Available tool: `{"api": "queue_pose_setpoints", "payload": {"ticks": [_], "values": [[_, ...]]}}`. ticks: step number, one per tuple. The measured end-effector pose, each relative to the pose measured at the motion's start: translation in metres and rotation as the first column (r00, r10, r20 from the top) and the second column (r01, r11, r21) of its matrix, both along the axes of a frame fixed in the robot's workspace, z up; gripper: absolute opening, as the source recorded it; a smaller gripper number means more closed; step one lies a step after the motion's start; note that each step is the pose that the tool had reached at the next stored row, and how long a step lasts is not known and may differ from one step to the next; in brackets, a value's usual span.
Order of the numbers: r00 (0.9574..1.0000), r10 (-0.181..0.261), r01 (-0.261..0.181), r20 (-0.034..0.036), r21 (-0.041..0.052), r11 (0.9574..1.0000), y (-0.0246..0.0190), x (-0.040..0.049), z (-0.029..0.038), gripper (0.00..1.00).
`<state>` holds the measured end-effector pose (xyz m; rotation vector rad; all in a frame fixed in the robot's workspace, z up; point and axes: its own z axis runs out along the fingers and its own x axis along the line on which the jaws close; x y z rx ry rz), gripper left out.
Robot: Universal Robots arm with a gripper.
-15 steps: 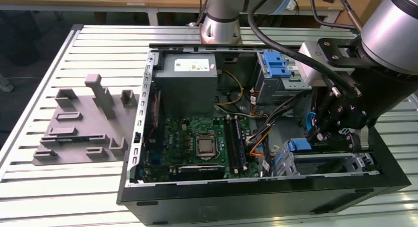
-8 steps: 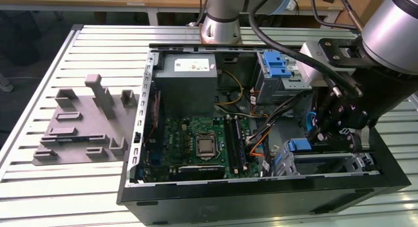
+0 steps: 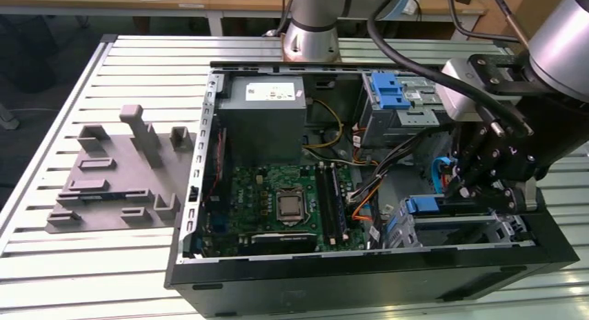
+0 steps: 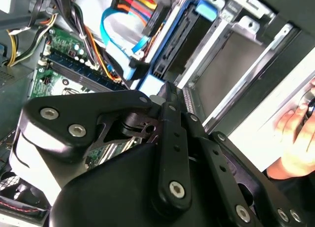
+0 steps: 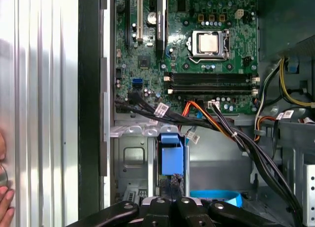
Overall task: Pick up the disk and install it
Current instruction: 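Insert the first disk wire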
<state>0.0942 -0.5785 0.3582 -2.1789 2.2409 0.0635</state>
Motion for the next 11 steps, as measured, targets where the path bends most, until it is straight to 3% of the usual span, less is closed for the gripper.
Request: {"api": "queue_pose_setpoints", "payload": {"ticks": [11], "values": [[1.0000, 0.000, 0.000, 0.0000, 0.0001, 1.0000, 0.0018, 0.0048, 0.0027, 0.11]]}}
